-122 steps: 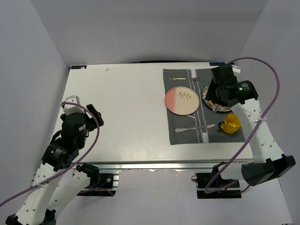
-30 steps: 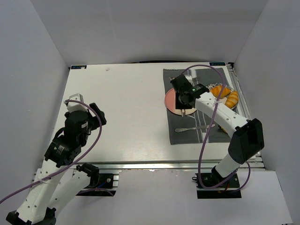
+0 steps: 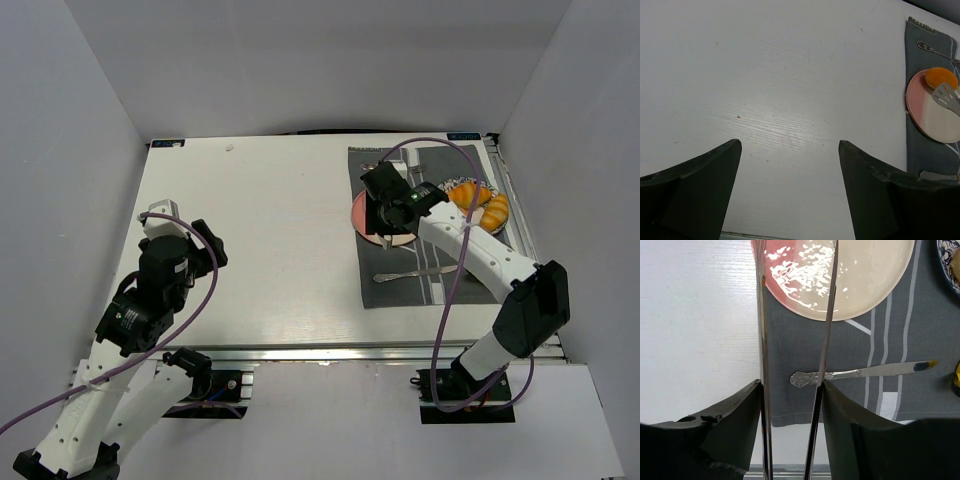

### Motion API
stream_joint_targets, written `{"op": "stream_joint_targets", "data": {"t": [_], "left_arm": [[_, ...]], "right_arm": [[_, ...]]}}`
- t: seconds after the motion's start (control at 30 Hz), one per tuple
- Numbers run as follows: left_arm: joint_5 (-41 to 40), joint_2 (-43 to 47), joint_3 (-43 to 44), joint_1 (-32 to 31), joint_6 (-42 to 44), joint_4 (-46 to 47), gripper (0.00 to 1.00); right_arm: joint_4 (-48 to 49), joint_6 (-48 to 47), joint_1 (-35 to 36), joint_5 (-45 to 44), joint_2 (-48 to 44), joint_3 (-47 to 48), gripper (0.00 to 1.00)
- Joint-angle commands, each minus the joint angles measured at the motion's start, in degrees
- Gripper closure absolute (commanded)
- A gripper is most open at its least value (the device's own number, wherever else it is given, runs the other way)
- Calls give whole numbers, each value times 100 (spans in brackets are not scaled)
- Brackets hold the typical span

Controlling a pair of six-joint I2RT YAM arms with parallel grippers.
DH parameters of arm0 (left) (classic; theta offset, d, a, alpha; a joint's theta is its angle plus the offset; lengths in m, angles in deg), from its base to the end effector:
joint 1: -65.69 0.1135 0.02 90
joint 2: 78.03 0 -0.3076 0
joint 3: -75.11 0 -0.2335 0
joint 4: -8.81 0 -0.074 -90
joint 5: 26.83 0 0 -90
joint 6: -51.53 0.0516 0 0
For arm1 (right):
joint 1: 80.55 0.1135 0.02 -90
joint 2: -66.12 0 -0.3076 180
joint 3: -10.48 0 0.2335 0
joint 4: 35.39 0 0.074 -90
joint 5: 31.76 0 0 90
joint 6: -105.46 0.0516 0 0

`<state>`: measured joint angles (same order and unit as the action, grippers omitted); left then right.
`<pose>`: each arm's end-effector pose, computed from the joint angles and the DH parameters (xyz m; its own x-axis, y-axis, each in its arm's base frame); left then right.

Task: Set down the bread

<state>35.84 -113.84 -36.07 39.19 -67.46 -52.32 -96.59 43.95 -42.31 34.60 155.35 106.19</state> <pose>0.0751 -0.0109 0.3642 -0.3854 -0.2889 -0.8763 -0.1747 0.9554 -0.2382 0.2625 0.1805 0.3484 -0.7472 -0.0325 -0.6638 -0.0326 0.9994 -0.0122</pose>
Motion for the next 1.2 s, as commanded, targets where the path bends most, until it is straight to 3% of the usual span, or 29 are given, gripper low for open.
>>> {"op": "stream_joint_targets", "data": {"t": [0.0,0.13,0.27,0.47,0.6,1.17], "left_arm": [[61,4,-32,-30,-27,80,10],[52,22,-58,-22,-27,80,10],[44,48,-102,-22,-54,89,10],[35,92,-111,-22,-71,36,10],[0,145,-93,-22,-54,-34,10],[0,294,-181,-22,-80,-122,10]], "right_arm": [[25,95,131,8,-275,154,44],[16,183,447,9,-240,320,44],[7,700,1253,-403,-108,330,44],[990,1799,2011,-729,-169,-626,45],[1097,2292,2249,-1072,41,-883,45],[1123,3224,2759,-844,1148,-1252,42]]}}
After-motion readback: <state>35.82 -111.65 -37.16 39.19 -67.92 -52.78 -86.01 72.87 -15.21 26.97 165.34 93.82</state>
